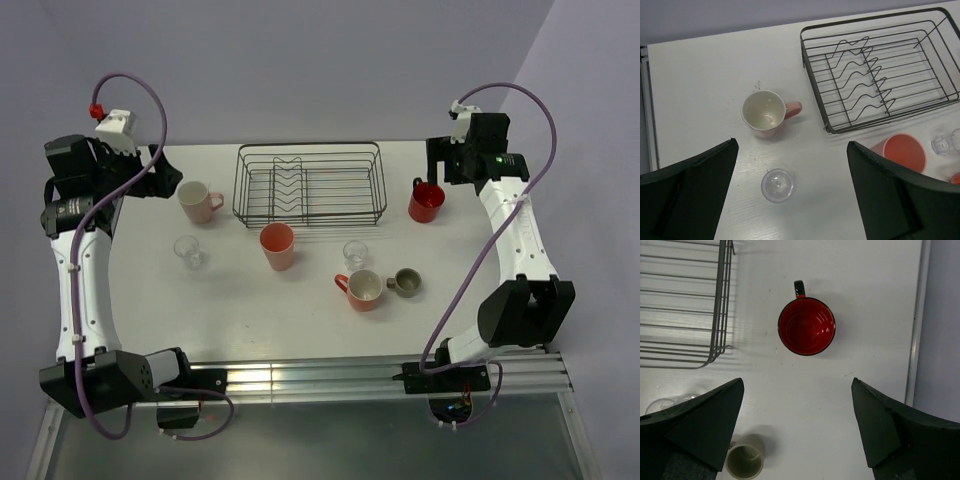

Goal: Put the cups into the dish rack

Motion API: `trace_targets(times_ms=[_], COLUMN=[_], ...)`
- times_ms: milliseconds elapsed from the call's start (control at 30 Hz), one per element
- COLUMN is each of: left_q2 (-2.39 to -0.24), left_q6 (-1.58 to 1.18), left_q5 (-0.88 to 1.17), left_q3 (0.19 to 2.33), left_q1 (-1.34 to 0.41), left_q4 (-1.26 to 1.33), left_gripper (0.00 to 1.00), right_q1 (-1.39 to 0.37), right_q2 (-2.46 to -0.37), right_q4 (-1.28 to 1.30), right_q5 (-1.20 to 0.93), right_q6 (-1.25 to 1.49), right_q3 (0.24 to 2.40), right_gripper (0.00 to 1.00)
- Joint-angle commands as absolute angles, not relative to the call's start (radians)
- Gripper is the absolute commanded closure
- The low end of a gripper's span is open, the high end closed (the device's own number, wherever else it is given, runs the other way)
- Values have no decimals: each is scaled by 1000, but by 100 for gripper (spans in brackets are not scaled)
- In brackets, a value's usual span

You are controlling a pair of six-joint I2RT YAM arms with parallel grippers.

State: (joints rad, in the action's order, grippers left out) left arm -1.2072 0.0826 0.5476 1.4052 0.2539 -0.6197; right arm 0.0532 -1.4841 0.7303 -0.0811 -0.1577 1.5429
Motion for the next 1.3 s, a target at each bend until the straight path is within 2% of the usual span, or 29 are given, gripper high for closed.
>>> trace_targets(times_ms=[0, 33, 167, 433, 1000, 1267], left_q2=[-1276, -1311, -1541, -1800, -2114, -2201], left_q6=[69, 60, 49, 83, 83, 126], left_q5=[471, 441, 354, 307, 167, 156], left_q3=[1472, 1541, 1709, 1850, 2000, 2036], left_q1=[256, 256, 256, 250, 144, 124], left_q4=[-679, -714, -871, -951, -936, -953], left_gripper=[1, 1, 15, 25, 36, 51], right_q1=[60, 60, 60, 58, 58, 60], right_q2=[-1497, -1503, -1526, -1528, -1537, -1542], right_q4=[768, 773, 782, 785, 796, 798], right_q5=[-107, -112, -117, -130, -117, -117], right_q6=[-152, -149, -144, -132, -146, -161], right_q3=[1618, 1627, 1643, 1643, 1641, 1634], right_gripper=[4, 4, 5, 5, 5, 5])
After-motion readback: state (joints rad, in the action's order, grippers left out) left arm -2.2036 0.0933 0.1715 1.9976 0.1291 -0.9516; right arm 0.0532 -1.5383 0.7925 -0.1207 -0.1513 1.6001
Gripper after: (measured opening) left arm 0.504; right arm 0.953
